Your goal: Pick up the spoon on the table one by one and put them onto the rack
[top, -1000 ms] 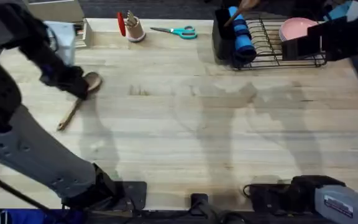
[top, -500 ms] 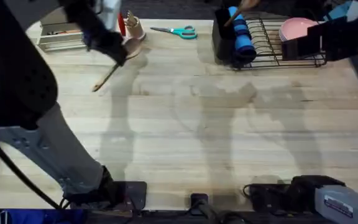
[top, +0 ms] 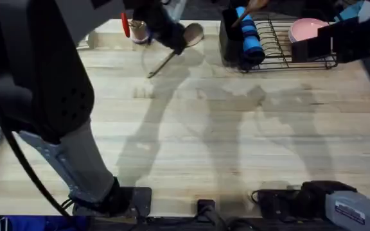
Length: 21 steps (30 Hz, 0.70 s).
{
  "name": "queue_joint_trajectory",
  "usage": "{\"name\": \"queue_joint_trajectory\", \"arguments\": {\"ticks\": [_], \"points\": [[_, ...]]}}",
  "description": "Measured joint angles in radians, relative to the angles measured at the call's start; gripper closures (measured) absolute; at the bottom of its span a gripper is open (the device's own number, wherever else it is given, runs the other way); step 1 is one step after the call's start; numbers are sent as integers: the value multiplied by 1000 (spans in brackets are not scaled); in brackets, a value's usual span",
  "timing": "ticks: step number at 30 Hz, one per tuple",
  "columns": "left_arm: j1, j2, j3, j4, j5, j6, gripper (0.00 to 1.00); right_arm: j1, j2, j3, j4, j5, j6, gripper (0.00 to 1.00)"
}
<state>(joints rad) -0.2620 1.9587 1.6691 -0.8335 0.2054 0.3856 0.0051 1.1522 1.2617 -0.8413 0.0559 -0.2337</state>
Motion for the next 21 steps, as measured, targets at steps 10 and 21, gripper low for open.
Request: {"name": "queue_joint_trajectory", "arguments": {"ticks": [10, 21], "points": [[-117, 0, 0, 220, 12, -92, 955, 0, 0, 0, 0, 0, 0, 5], [-147, 0, 49, 429, 73, -210, 959, 0, 0, 0, 0, 0, 0, 5]]}}
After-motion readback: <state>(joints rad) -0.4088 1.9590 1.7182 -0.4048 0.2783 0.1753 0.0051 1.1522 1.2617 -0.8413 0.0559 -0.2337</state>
